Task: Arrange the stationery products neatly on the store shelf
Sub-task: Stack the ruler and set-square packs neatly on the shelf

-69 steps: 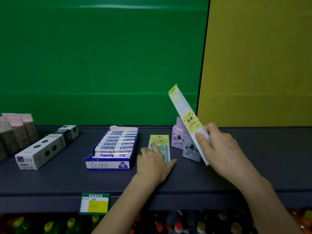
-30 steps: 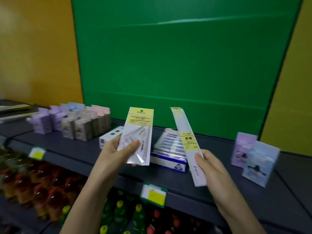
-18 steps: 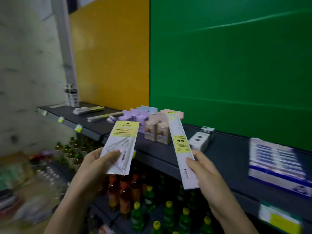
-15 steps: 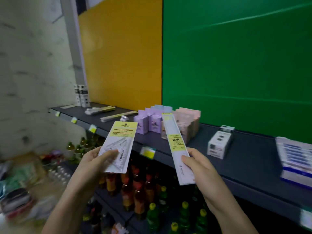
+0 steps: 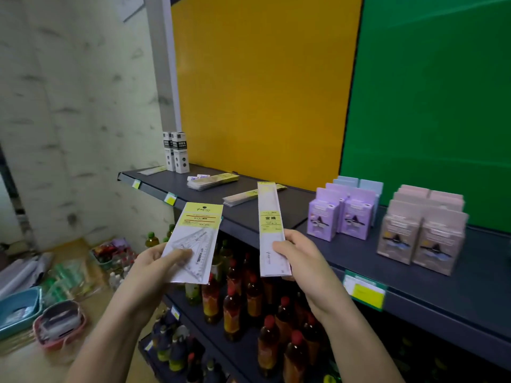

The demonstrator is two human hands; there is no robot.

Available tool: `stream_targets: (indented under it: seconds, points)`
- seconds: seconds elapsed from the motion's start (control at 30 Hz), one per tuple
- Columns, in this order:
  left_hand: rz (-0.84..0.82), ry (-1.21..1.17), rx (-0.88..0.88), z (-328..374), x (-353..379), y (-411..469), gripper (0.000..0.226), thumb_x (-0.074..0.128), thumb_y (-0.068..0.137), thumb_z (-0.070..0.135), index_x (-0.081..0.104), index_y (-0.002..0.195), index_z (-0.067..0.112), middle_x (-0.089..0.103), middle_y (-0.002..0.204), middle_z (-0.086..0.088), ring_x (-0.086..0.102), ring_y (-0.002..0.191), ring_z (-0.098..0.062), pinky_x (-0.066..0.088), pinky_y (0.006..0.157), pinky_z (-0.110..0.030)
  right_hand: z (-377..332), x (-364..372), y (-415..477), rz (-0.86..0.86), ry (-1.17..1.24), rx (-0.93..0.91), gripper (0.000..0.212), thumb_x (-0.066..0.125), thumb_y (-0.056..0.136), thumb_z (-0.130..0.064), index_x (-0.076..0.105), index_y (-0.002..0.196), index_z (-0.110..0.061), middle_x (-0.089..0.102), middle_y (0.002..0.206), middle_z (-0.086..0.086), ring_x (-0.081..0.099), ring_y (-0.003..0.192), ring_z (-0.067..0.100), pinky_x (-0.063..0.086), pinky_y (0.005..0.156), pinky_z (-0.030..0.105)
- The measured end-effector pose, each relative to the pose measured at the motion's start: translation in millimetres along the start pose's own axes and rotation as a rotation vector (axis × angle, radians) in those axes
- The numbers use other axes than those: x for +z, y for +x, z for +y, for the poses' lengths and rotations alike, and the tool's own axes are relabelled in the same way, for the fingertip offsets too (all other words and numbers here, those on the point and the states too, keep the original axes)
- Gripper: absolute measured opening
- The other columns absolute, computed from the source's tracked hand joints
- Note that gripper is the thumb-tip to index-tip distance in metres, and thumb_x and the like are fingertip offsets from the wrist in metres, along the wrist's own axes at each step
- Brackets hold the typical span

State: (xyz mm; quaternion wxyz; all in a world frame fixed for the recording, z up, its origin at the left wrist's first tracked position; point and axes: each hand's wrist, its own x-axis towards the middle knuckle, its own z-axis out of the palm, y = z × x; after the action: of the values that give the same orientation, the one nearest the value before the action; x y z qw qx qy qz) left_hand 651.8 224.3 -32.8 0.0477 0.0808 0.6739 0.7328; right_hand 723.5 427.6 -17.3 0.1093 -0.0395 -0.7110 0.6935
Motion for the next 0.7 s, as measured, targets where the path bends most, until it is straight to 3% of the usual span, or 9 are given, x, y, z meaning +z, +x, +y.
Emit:
stream_targets:
  seconds: [0.17, 0.3, 0.47, 0.6, 0.7]
  points:
    - [-0.019, 0.045, 0.036, -0.5, -36.4, 86.8, 0.018, 0.059, 0.083, 0.008, 0.062, 0.098, -0.002, 0.074, 0.072, -0.01, 0.065, 0.052, -0.013, 0.053, 0.047, -0.017, 11.4, 33.1, 80.6, 0.008, 0.018, 0.005, 0.022, 0.047, 0.094, -0.016, 0.054, 0.114, -0.019, 0.069, 0.092, -0.009, 0.067, 0.069, -0.003, 0.052, 0.057, 0.011]
    - [-0.035, 0.057, 0.036, 12.8, -53.4, 149.3, 0.015, 0.058, 0.084, 0.008, 0.06, 0.094, -0.003, 0.07, 0.057, -0.007, 0.057, 0.038, -0.01, 0.042, 0.033, -0.014, 6.0, 49.0, 135.9, 0.04, 0.007, -0.017, 0.022, 0.049, 0.094, -0.013, 0.055, 0.114, -0.012, 0.066, 0.076, -0.001, 0.058, 0.046, -0.001, 0.039, 0.043, 0.01]
    - [-0.098, 0.046, 0.003, 15.1, -74.3, 230.0, 0.02, 0.062, 0.082, 0.017, 0.059, 0.099, 0.008, 0.073, 0.068, -0.009, 0.065, 0.052, -0.015, 0.056, 0.051, -0.025, 9.0, 61.7, 194.1, 0.137, -0.089, -0.081, 0.012, 0.053, 0.092, -0.014, 0.055, 0.102, -0.019, 0.069, 0.072, -0.008, 0.057, 0.045, -0.007, 0.04, 0.044, 0.006]
    - [-0.106, 0.149, 0.035, 12.3, -81.6, 285.7, 0.025, 0.063, 0.081, 0.025, 0.061, 0.102, 0.012, 0.073, 0.08, -0.01, 0.065, 0.057, -0.013, 0.053, 0.053, -0.026, 13.2, 66.8, 229.3, 0.206, -0.182, -0.051, 0.018, 0.057, 0.09, -0.021, 0.054, 0.108, -0.024, 0.074, 0.075, -0.013, 0.067, 0.068, -0.001, 0.049, 0.057, 0.012]
    - [-0.153, 0.203, 0.107, 12.5, -82.4, 328.5, 0.023, 0.064, 0.081, 0.025, 0.064, 0.099, 0.012, 0.074, 0.079, -0.008, 0.066, 0.06, -0.01, 0.049, 0.054, -0.023, 17.4, 66.9, 249.7, 0.307, -0.277, -0.053, 0.026, 0.058, 0.088, -0.027, 0.053, 0.113, -0.027, 0.075, 0.086, -0.011, 0.067, 0.073, -0.001, 0.047, 0.073, 0.025]
